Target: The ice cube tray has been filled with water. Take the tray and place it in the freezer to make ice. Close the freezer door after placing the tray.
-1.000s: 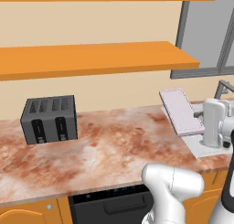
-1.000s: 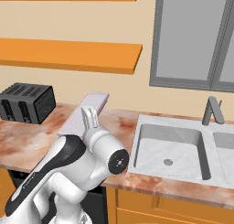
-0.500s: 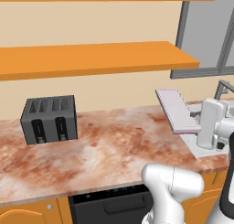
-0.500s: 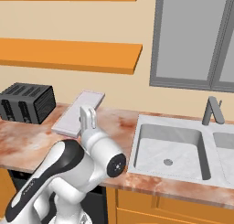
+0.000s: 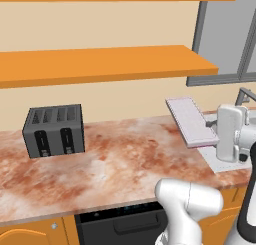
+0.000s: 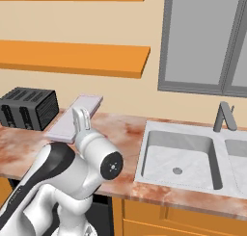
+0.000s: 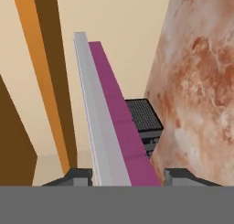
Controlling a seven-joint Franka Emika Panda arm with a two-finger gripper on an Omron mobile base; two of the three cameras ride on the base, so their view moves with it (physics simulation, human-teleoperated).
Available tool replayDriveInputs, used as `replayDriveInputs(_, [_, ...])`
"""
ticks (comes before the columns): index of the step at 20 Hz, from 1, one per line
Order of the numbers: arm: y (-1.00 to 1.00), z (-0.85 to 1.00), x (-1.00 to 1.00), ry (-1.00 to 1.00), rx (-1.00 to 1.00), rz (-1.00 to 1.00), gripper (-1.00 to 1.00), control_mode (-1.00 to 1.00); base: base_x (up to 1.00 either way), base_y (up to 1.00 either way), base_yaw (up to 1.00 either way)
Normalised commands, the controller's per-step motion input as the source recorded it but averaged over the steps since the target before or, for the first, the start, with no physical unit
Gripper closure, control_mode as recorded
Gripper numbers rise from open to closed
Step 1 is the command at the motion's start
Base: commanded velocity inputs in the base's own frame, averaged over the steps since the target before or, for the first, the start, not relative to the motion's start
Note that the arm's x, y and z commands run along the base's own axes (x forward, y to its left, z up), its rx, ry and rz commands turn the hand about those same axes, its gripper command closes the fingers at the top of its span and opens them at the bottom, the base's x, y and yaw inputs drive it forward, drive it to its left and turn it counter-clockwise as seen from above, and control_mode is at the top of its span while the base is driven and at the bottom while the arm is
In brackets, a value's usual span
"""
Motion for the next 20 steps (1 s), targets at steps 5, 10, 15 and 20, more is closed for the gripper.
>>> replayDriveInputs(5, [0.01, 0.0, -0.12, 0.0, 0.0, 0.0, 1.0, 1.0, -0.13, 0.0, 0.0])
replayDriveInputs(10, [0.0, 0.0, 0.0, 0.0, 0.0, 0.0, 1.0, 1.0, -0.52, 0.0, 0.0])
replayDriveInputs(15, [0.0, 0.0, 0.0, 0.0, 0.0, 0.0, 1.0, 1.0, -0.69, -0.01, 0.0])
replayDriveInputs(20, [0.0, 0.0, 0.0, 0.0, 0.0, 0.0, 1.0, 1.0, -0.85, -0.16, 0.0])
